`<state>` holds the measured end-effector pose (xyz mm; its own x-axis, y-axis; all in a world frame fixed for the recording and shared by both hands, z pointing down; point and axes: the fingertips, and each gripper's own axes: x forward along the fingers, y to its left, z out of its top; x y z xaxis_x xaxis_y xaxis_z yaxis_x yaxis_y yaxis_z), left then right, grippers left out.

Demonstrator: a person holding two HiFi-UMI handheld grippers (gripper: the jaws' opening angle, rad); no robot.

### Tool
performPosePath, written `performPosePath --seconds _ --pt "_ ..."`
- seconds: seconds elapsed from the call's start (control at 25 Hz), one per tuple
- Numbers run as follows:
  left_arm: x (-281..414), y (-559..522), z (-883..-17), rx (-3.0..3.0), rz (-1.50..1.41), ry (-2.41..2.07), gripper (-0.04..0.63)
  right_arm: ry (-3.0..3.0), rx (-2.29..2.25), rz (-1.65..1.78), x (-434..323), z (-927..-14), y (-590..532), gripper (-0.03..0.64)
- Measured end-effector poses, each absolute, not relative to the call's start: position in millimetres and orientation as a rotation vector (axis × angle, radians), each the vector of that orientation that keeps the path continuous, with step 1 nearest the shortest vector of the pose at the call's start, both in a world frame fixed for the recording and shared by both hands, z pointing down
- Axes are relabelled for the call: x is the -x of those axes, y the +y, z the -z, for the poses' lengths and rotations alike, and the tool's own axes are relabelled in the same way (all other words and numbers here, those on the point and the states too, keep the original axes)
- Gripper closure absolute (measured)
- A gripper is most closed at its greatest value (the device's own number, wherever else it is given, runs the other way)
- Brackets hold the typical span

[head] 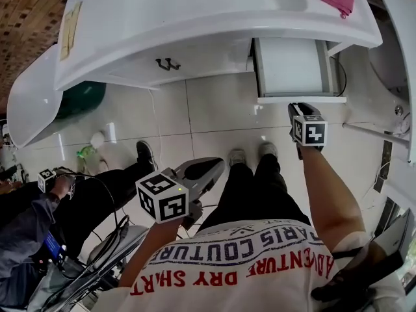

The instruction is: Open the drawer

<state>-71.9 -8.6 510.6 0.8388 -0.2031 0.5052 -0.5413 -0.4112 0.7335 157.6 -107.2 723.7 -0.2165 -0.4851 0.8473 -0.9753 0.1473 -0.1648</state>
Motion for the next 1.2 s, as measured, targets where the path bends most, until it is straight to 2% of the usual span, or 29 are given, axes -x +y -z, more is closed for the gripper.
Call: performPosePath --seconds 0.56,0.6,0.68,0.76,1.2 --pt "86 5 -505 -2.008 -0.416 -0.551 0.614 -1.734 -1.363 -1.013 -158 -728 -102 0.488" --pt "87 5 -504 -2.009 -0.415 -0.553 0.614 -1.722 -1.353 -1.021 -158 -729 -101 0.481" --pt "89 5 -503 -2.011 -0.41 -0.554 0.614 -1.694 -1.348 -1.031 -161 -731 -99 0.414" --pt "90 7 -502 -2.015 -0.412 -0.55 0.614 -1.679 -1.361 -1.034 -164 -730 -97 0.446" --pt "98 4 -491 -2.052 -0.389 -0.511 0.614 -1.822 -1.421 -0.975 -146 -665 -81 0.423"
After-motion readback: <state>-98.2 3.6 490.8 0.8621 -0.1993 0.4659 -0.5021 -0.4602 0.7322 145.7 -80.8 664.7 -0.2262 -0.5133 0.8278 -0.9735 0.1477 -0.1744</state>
